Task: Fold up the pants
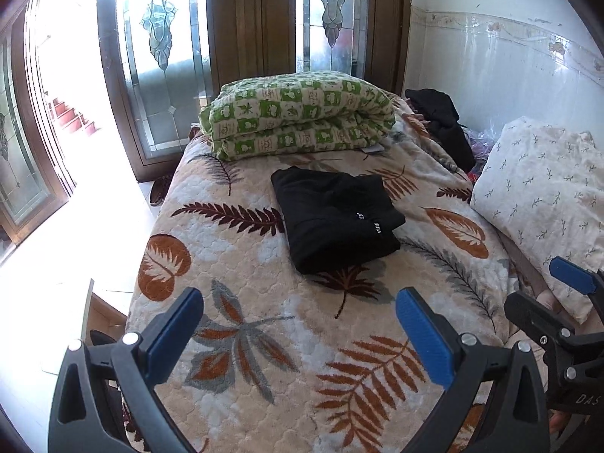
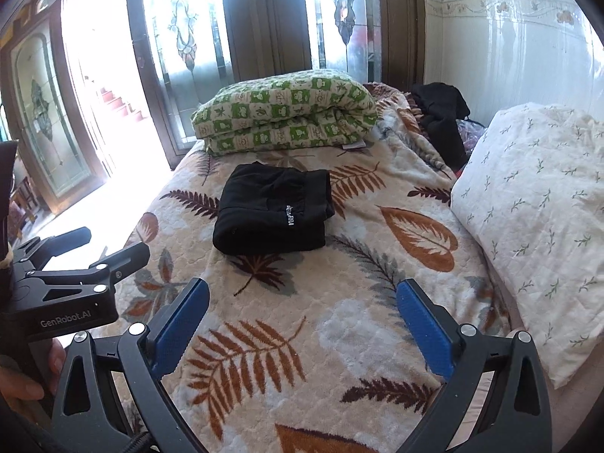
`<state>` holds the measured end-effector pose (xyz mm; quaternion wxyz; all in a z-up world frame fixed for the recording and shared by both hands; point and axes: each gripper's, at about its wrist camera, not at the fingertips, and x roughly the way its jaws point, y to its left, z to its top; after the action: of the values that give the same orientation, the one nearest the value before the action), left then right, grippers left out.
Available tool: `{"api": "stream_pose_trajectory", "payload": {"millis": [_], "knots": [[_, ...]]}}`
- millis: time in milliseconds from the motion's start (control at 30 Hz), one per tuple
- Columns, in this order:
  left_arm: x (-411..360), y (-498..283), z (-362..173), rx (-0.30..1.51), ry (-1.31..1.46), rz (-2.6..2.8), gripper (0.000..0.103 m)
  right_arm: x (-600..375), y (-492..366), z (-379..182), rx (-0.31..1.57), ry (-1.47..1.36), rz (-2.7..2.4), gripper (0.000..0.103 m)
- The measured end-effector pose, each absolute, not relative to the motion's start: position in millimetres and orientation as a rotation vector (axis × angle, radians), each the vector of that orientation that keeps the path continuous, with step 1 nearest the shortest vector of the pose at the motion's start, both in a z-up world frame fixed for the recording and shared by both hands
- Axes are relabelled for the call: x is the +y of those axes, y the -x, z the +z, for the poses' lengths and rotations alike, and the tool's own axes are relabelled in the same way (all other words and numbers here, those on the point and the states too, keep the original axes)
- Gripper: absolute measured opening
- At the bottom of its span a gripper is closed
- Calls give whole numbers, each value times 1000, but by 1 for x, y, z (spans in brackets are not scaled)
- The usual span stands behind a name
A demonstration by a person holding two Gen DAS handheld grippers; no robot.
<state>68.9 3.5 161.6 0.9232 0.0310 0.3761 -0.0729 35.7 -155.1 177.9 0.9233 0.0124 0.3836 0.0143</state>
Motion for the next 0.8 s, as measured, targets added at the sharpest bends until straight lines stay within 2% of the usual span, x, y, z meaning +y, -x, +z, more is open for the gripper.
{"api": "stream_pose_trajectory", "payload": {"millis": [800], "knots": [[-5, -34, 177, 760, -63, -149, 103, -158, -12, 197, 761, -49, 35, 101]]}}
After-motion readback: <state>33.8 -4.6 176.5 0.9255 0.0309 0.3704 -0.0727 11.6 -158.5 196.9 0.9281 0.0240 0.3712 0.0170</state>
